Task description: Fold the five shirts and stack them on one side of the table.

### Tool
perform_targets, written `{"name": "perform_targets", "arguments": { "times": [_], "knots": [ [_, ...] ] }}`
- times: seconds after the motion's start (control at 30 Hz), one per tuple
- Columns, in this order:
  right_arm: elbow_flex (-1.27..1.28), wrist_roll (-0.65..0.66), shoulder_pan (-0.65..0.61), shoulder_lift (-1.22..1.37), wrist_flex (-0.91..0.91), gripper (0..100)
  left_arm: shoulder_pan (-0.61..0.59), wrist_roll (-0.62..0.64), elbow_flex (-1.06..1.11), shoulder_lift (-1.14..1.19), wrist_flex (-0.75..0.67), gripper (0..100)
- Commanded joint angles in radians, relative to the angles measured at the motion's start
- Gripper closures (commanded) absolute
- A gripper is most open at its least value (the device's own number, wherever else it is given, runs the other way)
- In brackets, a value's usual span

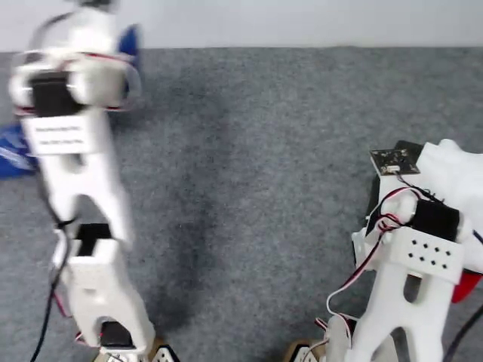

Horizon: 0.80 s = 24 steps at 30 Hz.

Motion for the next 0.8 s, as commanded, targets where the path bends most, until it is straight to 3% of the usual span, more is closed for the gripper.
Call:
{"name": "perform_targets", "arguments": {
  "times": [0.0,0.13,0.3,0.4,0.53,0.7,0.77],
  "knots": [
    [0.008,-0.008,-0.007,-0.030,0.038,99.0,0.239,0.028,-0.004,-0.097,0.008,100],
    [0.018,-0.008,-0.007,-0.030,0.036,99.0,0.402,0.029,0.010,-0.095,0.018,100],
    [0.018,-0.008,-0.007,-0.030,0.031,99.0,0.497,0.029,0.124,-0.103,0.018,99],
    [0.018,-0.006,-0.007,-0.030,0.031,99.0,0.506,0.052,0.168,-0.114,0.020,94],
    [0.018,-0.003,-0.007,-0.030,0.031,99.0,0.503,0.186,0.174,-0.193,0.020,79],
    [0.018,-0.003,-0.007,-0.030,0.031,99.0,0.489,0.184,0.202,-0.292,0.021,79],
    [0.018,-0.003,-0.007,-0.030,0.031,99.0,0.419,0.189,0.252,-0.318,0.020,80]
  ]
}}
